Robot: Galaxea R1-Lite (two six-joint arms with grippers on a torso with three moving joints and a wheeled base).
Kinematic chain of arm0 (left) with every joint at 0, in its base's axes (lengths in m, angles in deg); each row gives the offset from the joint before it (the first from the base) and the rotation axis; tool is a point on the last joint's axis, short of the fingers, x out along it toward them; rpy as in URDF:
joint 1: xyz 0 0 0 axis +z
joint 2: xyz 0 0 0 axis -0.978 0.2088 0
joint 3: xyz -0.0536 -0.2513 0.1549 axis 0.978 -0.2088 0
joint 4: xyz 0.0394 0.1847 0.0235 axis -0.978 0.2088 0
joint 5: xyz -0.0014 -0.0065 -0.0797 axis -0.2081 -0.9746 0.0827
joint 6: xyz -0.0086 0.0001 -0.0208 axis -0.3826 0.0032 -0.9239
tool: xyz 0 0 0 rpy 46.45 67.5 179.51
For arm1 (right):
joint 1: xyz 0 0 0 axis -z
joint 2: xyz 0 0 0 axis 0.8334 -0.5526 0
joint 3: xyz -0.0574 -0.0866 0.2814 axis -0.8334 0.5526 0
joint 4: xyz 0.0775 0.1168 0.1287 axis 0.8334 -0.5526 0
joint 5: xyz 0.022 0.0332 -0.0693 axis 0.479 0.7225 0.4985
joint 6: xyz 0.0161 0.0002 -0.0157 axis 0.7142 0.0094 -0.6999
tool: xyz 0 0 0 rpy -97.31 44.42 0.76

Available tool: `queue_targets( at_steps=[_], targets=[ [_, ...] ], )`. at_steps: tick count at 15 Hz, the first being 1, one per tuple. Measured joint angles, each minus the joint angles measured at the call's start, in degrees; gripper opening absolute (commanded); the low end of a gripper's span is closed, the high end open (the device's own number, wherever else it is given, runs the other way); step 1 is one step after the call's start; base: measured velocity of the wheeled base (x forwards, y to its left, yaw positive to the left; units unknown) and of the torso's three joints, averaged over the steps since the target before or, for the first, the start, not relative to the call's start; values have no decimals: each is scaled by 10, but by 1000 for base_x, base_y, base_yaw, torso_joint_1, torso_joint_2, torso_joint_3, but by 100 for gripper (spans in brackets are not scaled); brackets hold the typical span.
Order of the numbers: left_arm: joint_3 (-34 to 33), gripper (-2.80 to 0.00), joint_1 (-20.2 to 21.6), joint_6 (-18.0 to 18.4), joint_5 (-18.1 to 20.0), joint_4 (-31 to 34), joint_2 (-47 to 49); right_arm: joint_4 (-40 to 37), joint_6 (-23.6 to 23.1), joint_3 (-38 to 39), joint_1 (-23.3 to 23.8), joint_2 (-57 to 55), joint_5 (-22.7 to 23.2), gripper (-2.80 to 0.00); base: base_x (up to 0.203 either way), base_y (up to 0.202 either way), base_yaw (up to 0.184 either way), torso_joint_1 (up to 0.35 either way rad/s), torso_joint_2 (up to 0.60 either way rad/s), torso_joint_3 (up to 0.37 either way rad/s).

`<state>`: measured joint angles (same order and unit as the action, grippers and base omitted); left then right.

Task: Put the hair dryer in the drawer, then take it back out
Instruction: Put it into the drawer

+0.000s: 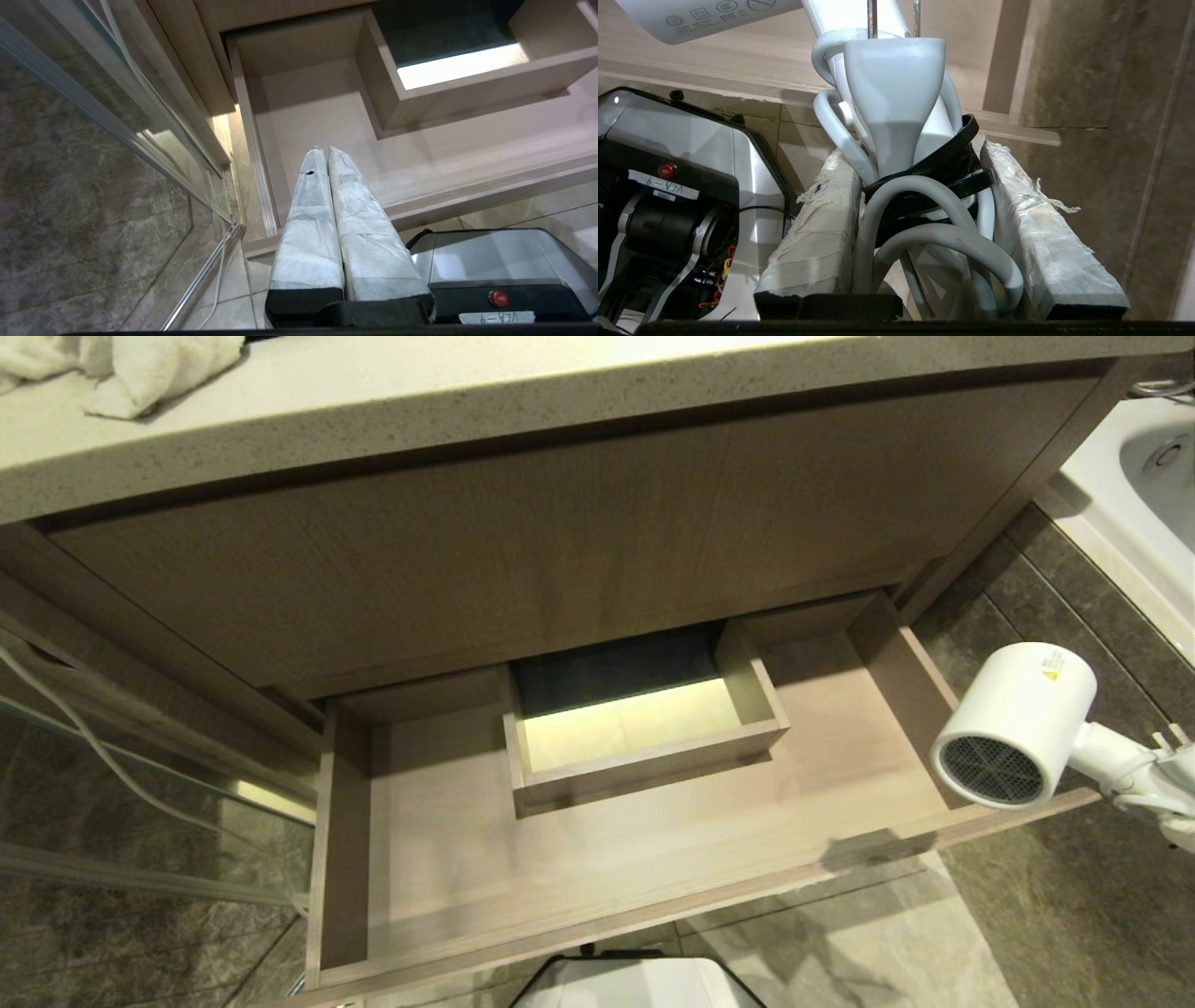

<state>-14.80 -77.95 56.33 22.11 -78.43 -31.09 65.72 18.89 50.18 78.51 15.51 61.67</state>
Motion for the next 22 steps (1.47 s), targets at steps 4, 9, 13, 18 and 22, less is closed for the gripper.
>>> queue_targets(
  at_steps=[4,9,13,18,22],
  targets=[
    [0,-280,0,0,0,0,0,-15,0,-15,-1,-32,0,-280,0,0,0,-68,108,46],
    [0,-280,0,0,0,0,0,-45,0,-74,-5,-132,0,-280,0,0,0,-3,8,4],
    [0,-280,0,0,0,0,0,-101,4,-205,-15,-275,-2,-280,0,0,0,0,0,0],
    [0,-280,0,0,0,0,0,-215,21,-411,-69,-497,-1,-280,0,0,0,0,0,0],
    [0,-280,0,0,0,0,0,-237,33,-586,-110,-677,-6,-280,0,0,0,0,0,0]
  ],
)
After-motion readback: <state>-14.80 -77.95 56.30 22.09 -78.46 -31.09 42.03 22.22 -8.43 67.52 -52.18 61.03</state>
